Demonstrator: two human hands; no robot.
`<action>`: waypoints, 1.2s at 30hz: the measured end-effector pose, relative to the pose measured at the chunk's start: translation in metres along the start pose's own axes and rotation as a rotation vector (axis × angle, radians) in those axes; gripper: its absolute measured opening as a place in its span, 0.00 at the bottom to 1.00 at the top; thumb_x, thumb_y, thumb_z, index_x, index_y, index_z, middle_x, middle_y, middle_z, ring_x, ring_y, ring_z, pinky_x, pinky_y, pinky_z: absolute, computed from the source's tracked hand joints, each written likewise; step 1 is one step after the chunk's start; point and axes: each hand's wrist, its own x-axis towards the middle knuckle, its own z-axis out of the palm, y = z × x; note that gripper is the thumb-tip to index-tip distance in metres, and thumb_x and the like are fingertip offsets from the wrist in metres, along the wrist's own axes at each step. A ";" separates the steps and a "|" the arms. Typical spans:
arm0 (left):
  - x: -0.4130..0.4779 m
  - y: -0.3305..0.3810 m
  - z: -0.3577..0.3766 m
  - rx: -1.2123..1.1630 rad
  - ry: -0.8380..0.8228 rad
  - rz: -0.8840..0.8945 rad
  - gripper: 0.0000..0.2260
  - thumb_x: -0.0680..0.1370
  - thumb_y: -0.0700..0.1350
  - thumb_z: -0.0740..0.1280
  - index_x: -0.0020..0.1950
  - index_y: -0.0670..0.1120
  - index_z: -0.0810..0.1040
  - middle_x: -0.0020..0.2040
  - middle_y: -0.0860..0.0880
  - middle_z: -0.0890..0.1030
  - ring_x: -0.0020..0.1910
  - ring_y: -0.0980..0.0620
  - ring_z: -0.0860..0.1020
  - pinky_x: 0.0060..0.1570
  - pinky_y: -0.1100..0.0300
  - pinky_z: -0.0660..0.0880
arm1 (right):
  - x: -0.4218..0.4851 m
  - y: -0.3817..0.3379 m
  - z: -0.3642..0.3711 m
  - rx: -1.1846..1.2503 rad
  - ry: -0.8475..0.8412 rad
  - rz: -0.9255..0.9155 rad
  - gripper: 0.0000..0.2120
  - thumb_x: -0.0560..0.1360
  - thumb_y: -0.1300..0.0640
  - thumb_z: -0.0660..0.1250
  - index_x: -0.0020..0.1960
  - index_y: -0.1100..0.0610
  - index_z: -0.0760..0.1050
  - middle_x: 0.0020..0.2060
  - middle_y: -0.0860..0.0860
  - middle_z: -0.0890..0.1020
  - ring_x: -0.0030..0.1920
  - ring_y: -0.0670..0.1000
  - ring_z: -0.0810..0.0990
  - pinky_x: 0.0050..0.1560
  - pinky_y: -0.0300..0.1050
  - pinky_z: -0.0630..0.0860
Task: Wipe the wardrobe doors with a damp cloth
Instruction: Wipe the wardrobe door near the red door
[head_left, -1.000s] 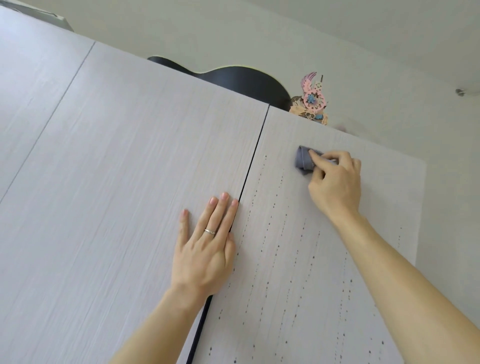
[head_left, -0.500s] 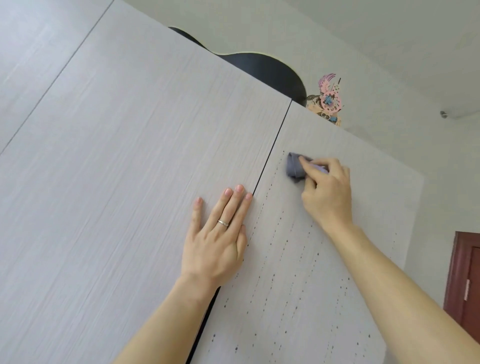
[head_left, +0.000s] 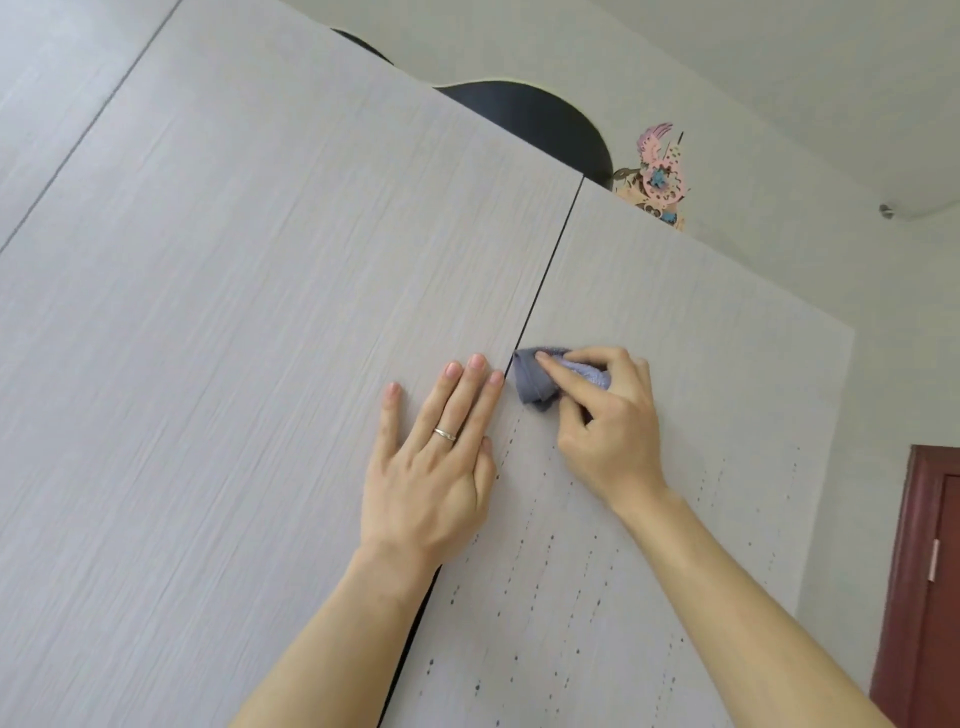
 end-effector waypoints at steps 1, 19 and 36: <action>0.000 0.000 -0.001 -0.005 -0.007 -0.005 0.26 0.82 0.47 0.55 0.81 0.50 0.61 0.81 0.53 0.60 0.80 0.54 0.58 0.78 0.40 0.53 | 0.010 0.006 -0.005 -0.020 -0.031 -0.028 0.21 0.73 0.65 0.64 0.60 0.49 0.84 0.53 0.50 0.79 0.51 0.56 0.73 0.46 0.43 0.74; -0.002 0.001 -0.003 0.007 -0.139 -0.031 0.28 0.82 0.46 0.51 0.83 0.52 0.54 0.83 0.56 0.52 0.81 0.56 0.51 0.79 0.41 0.48 | -0.055 -0.011 -0.003 -0.020 0.001 -0.011 0.20 0.75 0.64 0.60 0.62 0.51 0.83 0.53 0.52 0.81 0.52 0.58 0.75 0.45 0.53 0.77; 0.003 0.005 -0.015 -0.015 -0.306 -0.086 0.29 0.81 0.48 0.46 0.83 0.55 0.48 0.83 0.57 0.47 0.81 0.58 0.43 0.77 0.45 0.35 | -0.134 0.017 -0.024 -0.051 0.104 0.159 0.20 0.76 0.68 0.61 0.61 0.54 0.83 0.52 0.55 0.81 0.51 0.59 0.75 0.52 0.50 0.77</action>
